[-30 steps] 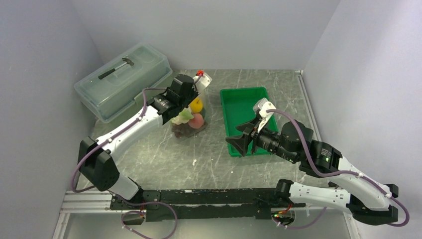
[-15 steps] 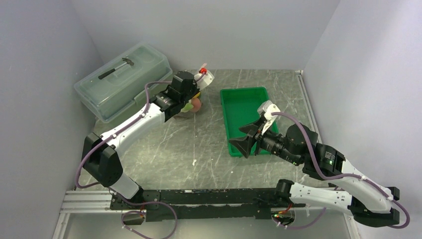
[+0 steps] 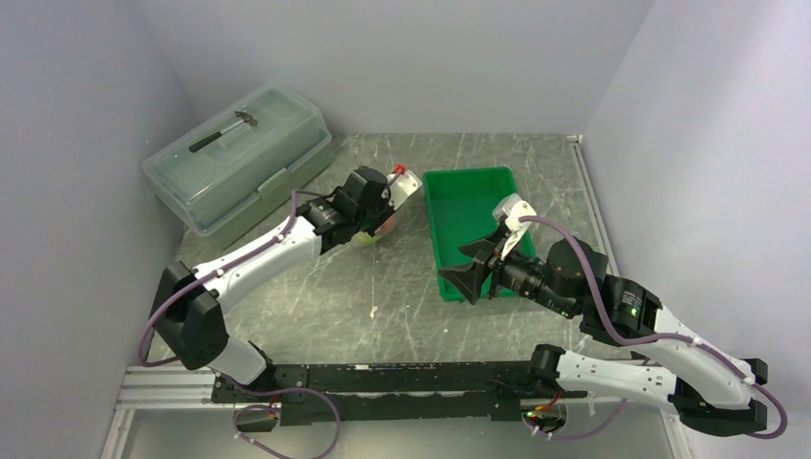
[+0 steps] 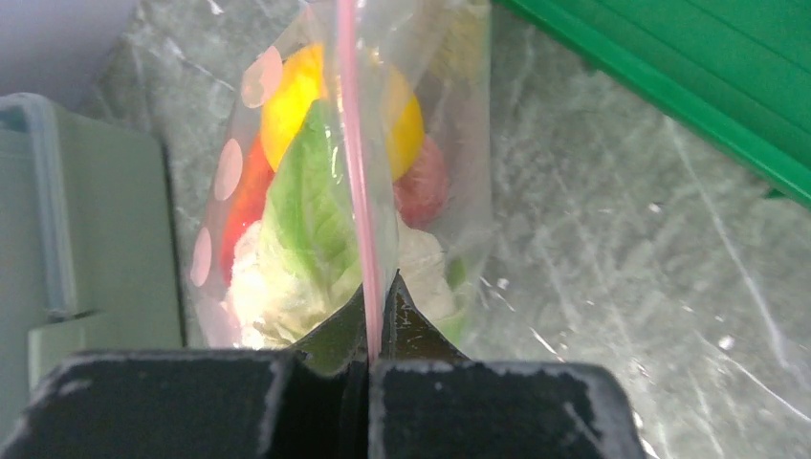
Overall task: Place the food in the zip-top bag and seal the zipper
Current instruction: Place the zipper food storage bag at the center of the board.
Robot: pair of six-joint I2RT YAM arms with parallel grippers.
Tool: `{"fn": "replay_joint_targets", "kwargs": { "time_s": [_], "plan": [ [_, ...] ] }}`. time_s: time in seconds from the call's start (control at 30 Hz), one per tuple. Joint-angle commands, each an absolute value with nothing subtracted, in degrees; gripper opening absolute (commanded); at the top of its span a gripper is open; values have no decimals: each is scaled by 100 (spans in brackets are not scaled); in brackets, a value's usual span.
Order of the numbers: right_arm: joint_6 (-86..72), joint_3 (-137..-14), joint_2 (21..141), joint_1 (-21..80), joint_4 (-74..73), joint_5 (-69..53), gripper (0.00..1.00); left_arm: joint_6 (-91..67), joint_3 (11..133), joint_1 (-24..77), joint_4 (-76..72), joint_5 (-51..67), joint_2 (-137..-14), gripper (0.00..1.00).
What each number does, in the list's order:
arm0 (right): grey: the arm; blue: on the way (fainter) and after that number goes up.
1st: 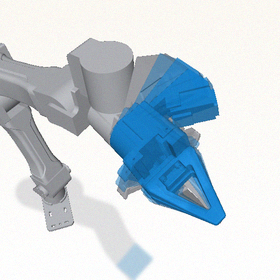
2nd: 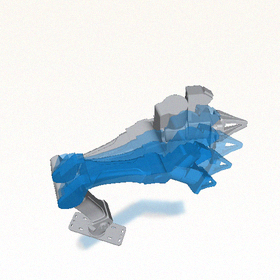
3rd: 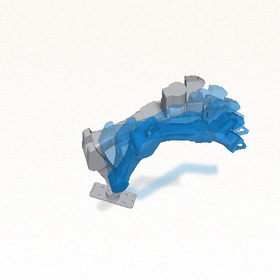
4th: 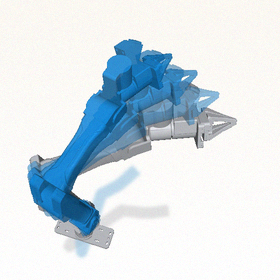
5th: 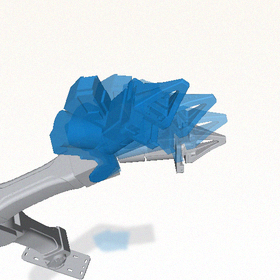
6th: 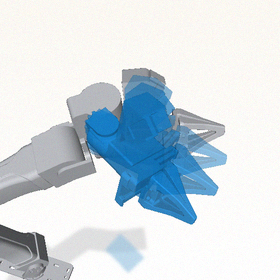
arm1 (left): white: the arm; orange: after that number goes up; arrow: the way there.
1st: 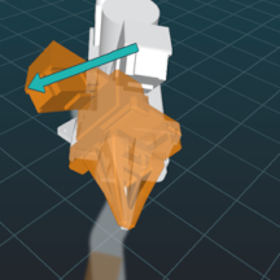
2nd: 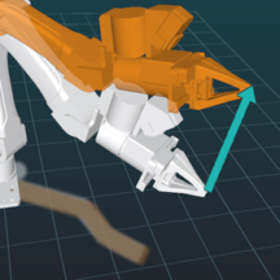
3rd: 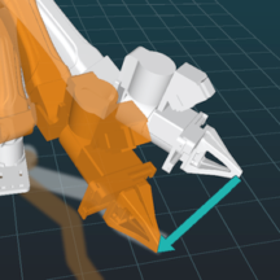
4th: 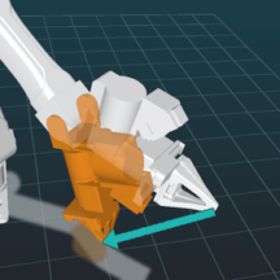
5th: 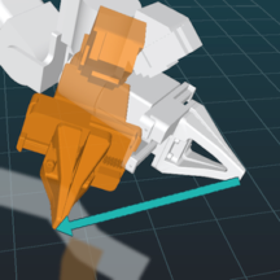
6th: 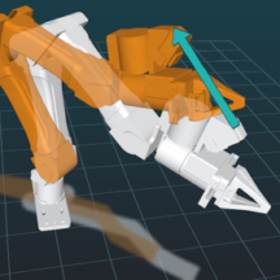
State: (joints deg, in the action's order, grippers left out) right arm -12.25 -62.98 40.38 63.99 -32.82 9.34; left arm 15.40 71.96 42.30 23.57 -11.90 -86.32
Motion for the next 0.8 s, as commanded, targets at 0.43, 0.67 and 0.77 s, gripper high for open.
{"fn": "replay_joint_targets", "kwargs": {
  "time_s": [0.43, 0.67, 0.77],
  "plan": [
    [-1386, -6464, 4058, 6390, -3279, 1194, 65, -206, 6383, 5667, 2963, -1445, -7717, 11],
    [-1499, -6265, 3820, 6390, -3243, 1573, 68, -711, 5809, 5858, 2930, -1265, -7086, 28],
    [-1556, -6169, 3753, 6390, -3229, 1661, 70, -873, 5586, 5880, 2822, -991, -6795, 37]
  ]
}}
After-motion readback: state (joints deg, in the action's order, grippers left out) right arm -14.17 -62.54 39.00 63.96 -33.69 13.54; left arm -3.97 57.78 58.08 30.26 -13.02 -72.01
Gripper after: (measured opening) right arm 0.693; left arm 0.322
